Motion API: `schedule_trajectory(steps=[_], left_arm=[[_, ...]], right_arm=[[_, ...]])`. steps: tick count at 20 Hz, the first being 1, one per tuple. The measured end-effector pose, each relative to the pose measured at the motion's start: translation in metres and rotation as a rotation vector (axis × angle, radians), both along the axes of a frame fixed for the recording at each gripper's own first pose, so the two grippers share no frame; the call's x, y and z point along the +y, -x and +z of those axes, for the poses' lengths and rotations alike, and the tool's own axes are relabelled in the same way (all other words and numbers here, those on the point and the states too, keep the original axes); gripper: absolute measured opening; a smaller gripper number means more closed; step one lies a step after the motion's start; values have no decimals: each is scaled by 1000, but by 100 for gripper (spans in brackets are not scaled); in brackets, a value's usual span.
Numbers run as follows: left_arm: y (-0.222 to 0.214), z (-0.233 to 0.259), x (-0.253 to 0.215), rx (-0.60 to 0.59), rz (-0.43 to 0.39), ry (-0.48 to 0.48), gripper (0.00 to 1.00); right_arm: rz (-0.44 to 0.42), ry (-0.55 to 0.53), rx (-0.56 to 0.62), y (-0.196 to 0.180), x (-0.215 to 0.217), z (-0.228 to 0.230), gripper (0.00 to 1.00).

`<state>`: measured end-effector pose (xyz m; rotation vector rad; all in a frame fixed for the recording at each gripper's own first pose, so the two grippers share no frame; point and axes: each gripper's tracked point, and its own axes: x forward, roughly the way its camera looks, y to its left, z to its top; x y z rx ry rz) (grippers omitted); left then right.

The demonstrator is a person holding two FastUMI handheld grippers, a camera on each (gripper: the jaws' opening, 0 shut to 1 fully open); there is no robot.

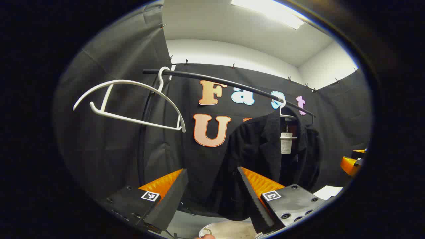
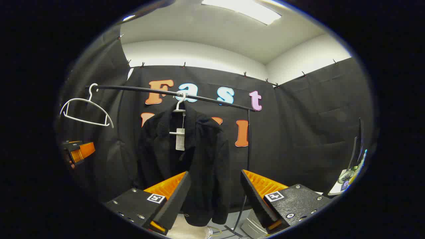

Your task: Grasp the clothes on the hanger with both hands and then place them into the laundry hamper below.

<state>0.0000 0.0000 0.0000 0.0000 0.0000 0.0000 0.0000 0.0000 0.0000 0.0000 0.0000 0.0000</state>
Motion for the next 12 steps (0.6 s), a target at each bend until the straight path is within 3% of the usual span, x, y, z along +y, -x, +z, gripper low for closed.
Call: schedule_trajectory(steps=[1,12], left_arm=[[1,1,-1,0,2,-5,96],[-8,3,-18,-20,-16,-3,96]], right_arm=[[4,-2,-5,0,0,2,93],[32,22,-18,-7,8,-1,93]])
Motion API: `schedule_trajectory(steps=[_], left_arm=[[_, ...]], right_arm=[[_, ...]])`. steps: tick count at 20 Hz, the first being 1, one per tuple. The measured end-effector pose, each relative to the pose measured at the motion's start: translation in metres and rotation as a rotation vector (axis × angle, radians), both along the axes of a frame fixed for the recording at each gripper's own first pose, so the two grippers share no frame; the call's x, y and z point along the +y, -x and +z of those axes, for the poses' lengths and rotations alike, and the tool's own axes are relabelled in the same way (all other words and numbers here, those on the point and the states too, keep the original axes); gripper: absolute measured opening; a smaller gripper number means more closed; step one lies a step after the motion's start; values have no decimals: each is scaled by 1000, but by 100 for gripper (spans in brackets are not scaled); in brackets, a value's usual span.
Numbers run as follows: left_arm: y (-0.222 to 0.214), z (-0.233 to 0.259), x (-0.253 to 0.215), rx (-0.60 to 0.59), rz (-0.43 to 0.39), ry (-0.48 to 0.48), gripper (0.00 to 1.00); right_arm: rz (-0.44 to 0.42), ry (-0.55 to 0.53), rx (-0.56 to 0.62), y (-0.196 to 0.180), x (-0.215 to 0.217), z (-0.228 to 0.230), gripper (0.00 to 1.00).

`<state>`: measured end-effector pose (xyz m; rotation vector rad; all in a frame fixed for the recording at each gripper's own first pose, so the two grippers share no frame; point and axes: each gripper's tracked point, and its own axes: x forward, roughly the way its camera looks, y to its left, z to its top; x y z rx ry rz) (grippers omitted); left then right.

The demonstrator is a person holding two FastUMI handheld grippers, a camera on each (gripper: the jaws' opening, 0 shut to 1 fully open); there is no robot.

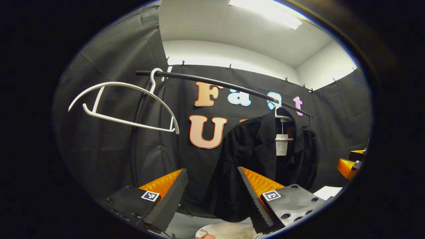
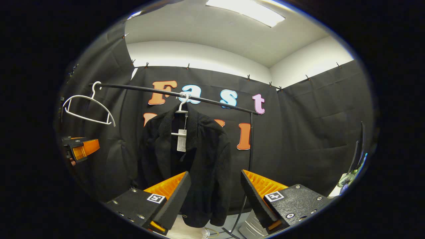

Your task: Grasp the clothes on the hanger with both hands and then place them into the laundry hamper below.

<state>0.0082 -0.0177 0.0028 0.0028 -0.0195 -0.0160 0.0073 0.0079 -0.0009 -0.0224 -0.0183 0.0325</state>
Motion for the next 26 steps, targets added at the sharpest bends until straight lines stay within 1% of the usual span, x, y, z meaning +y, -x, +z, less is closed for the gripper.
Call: schedule_trajectory(steps=[9,13,15,16,20,21,23,24,25,26], left_arm=[[0,-4,10,8,29,-10,96],[-2,-4,8,8,21,-13,96],[-4,-4,6,6,10,-11,100],[-7,-4,3,6,2,-8,96],[-22,-8,-23,25,-66,42,96],[-24,-10,-27,31,-80,55,93],[-26,-11,-35,35,-96,63,93],[-26,-11,-36,34,-99,59,100],[-25,-11,-35,33,-101,54,92],[-24,-12,-35,33,-101,52,92]], right_arm=[[39,-14,21,-6,16,-9,93],[53,-12,31,-8,23,-11,93],[62,-19,28,-14,29,-9,93],[71,-22,24,-20,34,-8,93],[95,-8,42,-58,56,-10,93],[103,-16,38,-69,62,-7,93],[103,-21,50,-94,70,-11,93],[101,-22,65,-107,74,-17,93],[98,-26,84,-119,79,-24,93],[90,-29,103,-134,82,-34,93]])
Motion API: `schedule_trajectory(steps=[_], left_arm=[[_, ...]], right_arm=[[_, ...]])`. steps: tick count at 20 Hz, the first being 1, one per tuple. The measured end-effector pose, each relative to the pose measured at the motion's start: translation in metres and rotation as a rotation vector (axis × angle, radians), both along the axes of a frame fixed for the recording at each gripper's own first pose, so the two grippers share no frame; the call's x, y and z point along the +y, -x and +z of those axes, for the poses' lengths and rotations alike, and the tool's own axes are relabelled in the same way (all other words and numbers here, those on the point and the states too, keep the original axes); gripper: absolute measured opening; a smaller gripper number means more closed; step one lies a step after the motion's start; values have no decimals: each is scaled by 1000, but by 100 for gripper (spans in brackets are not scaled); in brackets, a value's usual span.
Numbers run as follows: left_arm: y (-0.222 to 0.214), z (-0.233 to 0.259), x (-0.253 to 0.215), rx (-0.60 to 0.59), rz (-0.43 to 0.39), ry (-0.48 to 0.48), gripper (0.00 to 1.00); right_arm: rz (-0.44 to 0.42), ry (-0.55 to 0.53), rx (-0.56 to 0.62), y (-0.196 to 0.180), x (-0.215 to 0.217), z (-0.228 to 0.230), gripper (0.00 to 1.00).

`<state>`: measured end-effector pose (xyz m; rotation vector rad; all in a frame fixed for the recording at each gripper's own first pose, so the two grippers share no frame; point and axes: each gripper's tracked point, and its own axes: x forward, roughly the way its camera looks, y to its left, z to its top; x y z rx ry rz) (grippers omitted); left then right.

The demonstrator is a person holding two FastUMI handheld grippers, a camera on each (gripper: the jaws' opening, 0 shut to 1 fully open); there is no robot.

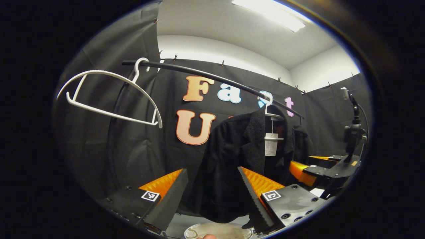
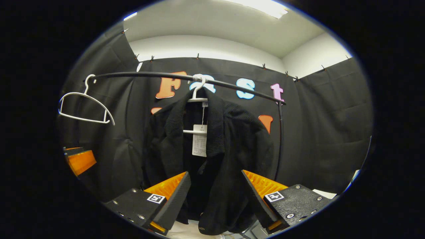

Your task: Grasp the clothes on the hanger with both hands and then place them into the laundry hamper below.

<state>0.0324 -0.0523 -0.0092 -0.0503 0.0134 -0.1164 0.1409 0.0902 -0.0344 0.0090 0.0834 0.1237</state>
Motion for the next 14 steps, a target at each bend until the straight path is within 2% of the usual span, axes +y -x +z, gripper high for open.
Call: schedule_trajectory(steps=[1,2,6,10,11,12,13,14], left_arm=[[2,0,2,3,0,0,100],[3,-2,3,6,1,1,96],[11,-9,16,28,-11,-5,96],[13,-8,21,22,-55,-25,96],[12,-8,18,17,-72,-24,96],[9,-7,14,14,-91,-19,96],[2,-6,10,12,-111,-8,96],[-10,-9,5,19,-130,5,96]], right_arm=[[-9,0,14,-12,3,-9,93],[-24,0,27,-25,6,-18,93],[-96,20,68,-71,11,-53,93],[-178,57,58,-95,-5,-60,93],[-194,66,54,-95,-10,-60,89],[-211,75,49,-96,-17,-59,91],[-224,81,40,-95,-24,-56,74],[-243,87,30,-93,-32,-52,68]])
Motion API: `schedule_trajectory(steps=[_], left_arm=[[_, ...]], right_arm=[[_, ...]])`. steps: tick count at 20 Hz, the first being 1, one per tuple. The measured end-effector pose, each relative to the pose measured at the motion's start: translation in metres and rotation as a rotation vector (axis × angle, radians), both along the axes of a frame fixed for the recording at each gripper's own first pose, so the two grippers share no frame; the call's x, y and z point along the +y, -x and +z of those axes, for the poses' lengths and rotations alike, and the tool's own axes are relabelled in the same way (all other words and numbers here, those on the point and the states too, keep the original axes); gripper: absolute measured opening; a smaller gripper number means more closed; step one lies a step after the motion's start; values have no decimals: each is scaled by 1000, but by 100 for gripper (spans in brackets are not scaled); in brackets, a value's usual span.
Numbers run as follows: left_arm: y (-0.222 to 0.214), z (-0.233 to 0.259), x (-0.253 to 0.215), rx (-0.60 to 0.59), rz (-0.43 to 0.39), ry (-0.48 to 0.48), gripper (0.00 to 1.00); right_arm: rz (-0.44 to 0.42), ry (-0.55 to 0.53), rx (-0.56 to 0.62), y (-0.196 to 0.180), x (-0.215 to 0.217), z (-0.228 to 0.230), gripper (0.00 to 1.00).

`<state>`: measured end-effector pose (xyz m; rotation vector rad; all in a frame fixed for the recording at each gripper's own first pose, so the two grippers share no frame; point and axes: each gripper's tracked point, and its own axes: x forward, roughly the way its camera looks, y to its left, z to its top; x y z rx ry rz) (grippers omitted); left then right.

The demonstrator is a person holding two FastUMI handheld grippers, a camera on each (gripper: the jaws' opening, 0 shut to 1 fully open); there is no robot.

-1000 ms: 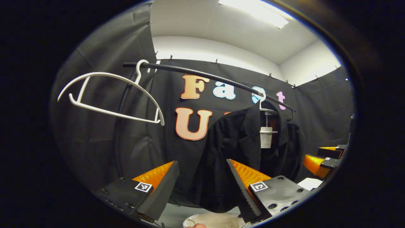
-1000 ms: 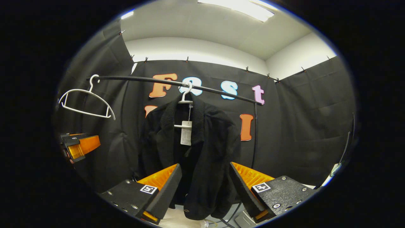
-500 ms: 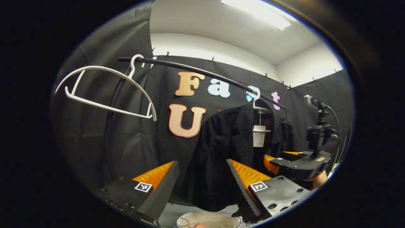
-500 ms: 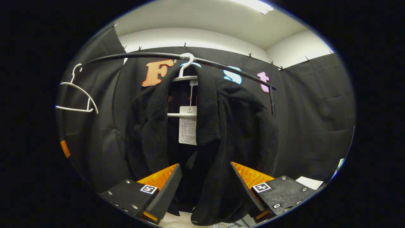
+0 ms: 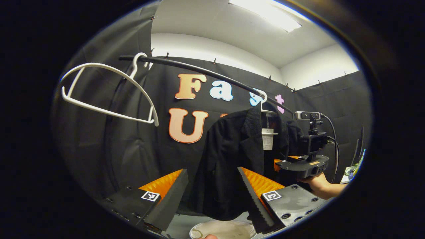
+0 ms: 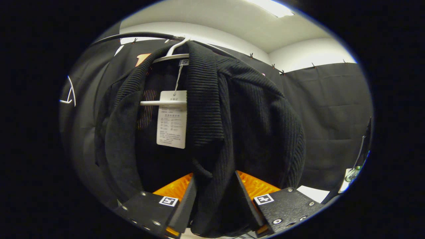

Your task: Grasp the clothes on the hanger with both hands and then place them into the laundry hamper below.

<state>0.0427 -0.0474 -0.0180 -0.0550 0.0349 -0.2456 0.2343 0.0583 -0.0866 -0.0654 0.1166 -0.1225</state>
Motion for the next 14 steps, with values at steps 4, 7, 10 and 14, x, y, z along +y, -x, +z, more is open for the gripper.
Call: schedule_trajectory(steps=[4,7,10,14], left_arm=[[-37,-12,-56,15,-45,69,96],[-62,-32,-107,48,-77,99,100],[-84,-46,-144,40,-82,89,96],[-113,-61,-172,1,-27,36,100]], right_arm=[[29,-27,-35,6,-12,9,32],[99,-26,-51,13,-13,15,15],[162,-22,-59,16,-18,17,10],[228,-60,-59,15,-20,16,5]])
